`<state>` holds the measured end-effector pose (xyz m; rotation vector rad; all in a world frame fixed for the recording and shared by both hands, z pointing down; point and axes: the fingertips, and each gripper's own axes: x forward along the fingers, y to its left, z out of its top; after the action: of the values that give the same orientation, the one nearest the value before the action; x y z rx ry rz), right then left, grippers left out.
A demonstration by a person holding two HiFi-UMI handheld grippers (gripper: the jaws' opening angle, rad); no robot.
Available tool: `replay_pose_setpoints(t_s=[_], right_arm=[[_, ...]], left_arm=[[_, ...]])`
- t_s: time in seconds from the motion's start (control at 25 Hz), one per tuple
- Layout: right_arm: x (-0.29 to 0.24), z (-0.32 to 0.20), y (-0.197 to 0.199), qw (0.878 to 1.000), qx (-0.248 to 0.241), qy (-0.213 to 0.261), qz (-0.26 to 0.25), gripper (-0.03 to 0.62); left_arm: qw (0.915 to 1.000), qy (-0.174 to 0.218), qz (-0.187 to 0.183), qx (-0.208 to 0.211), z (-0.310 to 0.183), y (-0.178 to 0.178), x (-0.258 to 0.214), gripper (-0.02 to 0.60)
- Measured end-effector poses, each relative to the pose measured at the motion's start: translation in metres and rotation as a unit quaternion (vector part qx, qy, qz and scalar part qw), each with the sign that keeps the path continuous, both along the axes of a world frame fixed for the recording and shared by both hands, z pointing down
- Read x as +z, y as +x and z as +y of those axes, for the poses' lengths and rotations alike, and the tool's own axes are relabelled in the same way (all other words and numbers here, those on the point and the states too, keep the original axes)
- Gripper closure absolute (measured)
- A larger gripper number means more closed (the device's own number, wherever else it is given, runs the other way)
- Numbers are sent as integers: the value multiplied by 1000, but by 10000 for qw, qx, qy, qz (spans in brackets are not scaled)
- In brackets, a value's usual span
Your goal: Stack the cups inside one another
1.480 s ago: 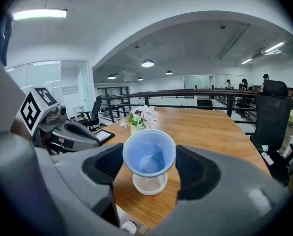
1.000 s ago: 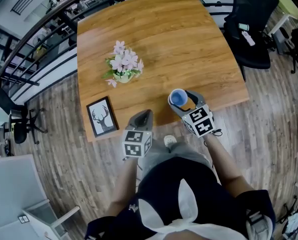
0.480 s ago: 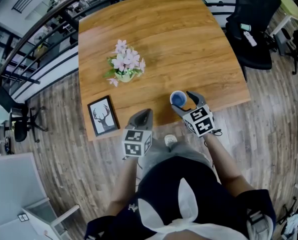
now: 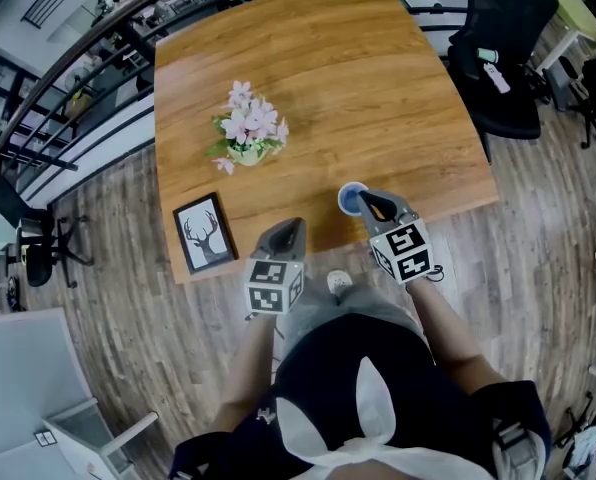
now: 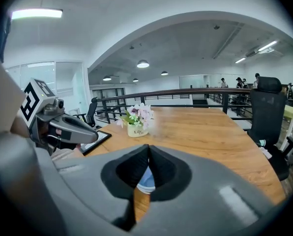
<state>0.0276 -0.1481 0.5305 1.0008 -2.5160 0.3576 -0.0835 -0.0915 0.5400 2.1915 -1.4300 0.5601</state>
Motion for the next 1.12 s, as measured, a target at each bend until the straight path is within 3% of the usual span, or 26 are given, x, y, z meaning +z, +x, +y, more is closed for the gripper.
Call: replay_pose_setpoints(t_s=[0.32, 1.12], right_arm=[[-15, 15, -6, 9990, -290, 322, 80, 595], [-14, 48, -4, 9975, -585, 297, 244, 597]], left_arm=[[9999, 130, 25, 37, 0, 6, -8, 565], [9997, 216, 46, 123, 15, 23, -17, 565]])
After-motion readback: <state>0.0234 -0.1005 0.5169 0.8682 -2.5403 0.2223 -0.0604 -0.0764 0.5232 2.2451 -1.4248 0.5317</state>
